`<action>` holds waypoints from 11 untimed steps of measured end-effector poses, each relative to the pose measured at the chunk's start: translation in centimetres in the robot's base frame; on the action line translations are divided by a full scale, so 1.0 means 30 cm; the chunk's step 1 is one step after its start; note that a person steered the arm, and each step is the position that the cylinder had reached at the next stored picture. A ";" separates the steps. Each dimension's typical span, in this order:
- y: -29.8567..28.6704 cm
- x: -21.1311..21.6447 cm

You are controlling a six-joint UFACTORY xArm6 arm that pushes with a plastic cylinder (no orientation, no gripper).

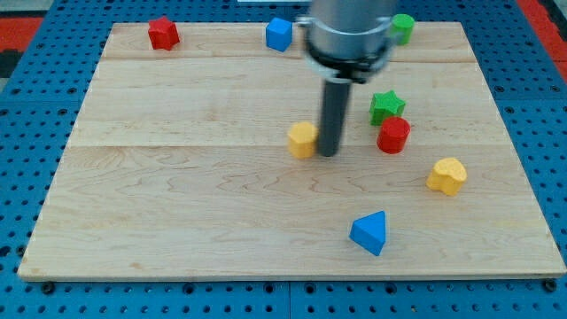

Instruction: Move the yellow hexagon to the center left of the board

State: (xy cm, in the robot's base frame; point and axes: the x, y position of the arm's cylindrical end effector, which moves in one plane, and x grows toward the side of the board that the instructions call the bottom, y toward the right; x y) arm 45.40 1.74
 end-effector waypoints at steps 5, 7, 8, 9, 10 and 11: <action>-0.153 -0.112; -0.581 -0.173; -0.499 -0.179; -0.533 -0.194; -0.661 -0.196; -0.675 -0.210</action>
